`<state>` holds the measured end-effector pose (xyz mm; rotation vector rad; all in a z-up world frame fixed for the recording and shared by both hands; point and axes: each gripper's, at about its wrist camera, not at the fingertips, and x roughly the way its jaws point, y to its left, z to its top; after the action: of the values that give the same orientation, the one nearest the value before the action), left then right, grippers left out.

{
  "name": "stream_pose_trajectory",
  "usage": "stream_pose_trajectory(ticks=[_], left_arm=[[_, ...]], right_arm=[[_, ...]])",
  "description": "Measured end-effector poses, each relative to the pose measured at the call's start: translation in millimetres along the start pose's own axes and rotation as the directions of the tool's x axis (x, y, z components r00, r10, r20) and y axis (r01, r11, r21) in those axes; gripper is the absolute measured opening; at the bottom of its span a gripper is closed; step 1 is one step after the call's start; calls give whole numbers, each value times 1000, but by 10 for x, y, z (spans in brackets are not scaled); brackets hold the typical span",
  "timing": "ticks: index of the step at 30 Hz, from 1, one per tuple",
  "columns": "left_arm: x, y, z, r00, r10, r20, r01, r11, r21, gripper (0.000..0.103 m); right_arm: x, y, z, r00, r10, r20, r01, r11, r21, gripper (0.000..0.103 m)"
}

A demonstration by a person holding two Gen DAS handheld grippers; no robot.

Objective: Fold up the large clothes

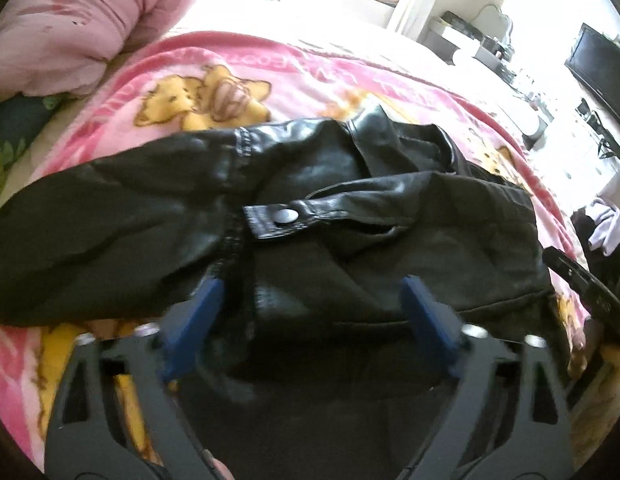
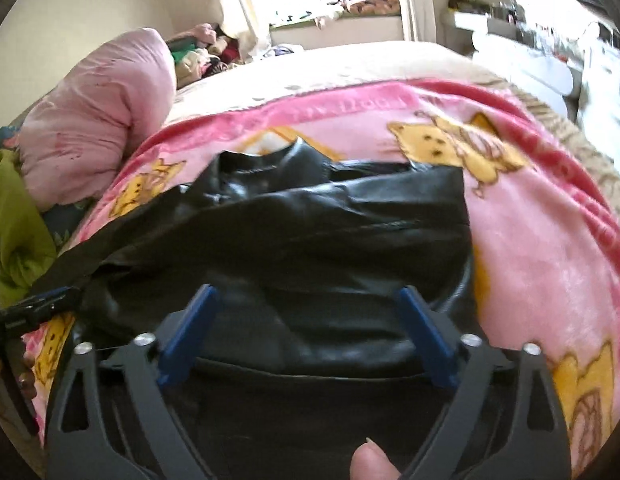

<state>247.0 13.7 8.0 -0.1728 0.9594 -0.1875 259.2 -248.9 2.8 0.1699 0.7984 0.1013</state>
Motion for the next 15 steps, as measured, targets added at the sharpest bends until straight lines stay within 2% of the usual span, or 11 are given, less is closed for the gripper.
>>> stream_pose_trajectory(ticks=[2,6,15], left_arm=[[-36,37,-18,1000,8,3,-8,1000,4,94],[-114,174,-59,1000,26,-11,-26,999,-23,94],[-316,503,-155,997,76,17,-75,996,-54,94]], right_arm=[[0,97,-24,1000,2,-3,-2,1000,-3,98],[-9,289,-50,1000,15,-8,-16,1000,-25,99],[-40,894,-85,998,62,-3,-62,995,-82,99]])
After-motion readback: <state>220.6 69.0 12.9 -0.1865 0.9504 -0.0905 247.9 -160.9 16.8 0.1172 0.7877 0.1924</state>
